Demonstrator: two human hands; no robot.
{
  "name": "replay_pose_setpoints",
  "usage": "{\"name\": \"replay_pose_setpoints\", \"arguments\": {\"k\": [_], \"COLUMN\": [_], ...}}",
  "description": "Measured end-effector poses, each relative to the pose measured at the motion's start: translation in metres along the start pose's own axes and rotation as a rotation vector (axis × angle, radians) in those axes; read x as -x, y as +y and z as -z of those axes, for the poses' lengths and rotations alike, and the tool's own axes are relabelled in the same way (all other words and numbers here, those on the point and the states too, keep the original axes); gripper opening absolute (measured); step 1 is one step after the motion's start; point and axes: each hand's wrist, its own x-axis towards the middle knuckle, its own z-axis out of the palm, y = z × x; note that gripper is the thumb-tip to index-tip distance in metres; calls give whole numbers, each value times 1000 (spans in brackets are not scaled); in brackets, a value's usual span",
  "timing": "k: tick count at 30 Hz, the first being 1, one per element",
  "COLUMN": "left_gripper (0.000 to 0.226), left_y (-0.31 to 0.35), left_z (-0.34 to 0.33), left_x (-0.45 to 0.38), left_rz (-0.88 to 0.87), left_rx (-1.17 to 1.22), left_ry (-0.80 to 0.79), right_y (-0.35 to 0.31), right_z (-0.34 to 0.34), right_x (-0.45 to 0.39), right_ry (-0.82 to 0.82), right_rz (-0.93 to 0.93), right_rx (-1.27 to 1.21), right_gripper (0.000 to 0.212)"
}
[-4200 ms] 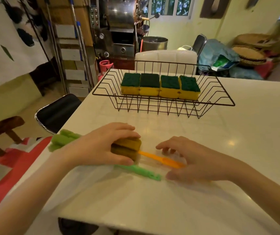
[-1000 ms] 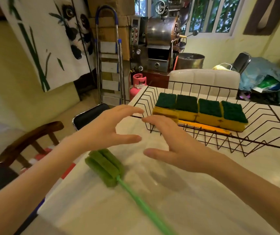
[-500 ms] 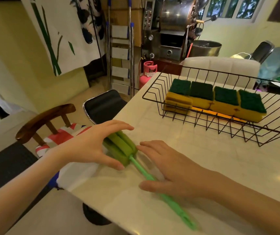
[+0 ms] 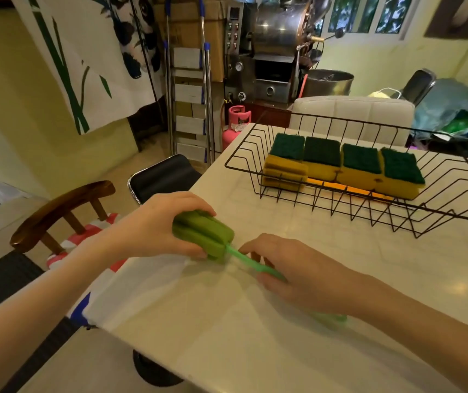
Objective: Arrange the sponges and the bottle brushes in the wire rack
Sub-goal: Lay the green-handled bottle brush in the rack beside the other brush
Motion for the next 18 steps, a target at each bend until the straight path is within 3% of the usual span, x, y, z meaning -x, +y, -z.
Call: {"name": "replay_pose_setpoints", "arguments": {"k": [7,18], "left_gripper": [67,51], "left_y": [29,70], "left_z": [23,24], "left_x": [-33,-119], "left_rz": [-76,-214], "left_rx": [-6,112], "left_ry": [146,314], "right_y": [14,58], "right_z": [42,117], "right_x": [7,29], "right_ry": [155,362], "right_rz": [-110,-273], "right_rx": [50,157], "right_gripper": [38,25]}}
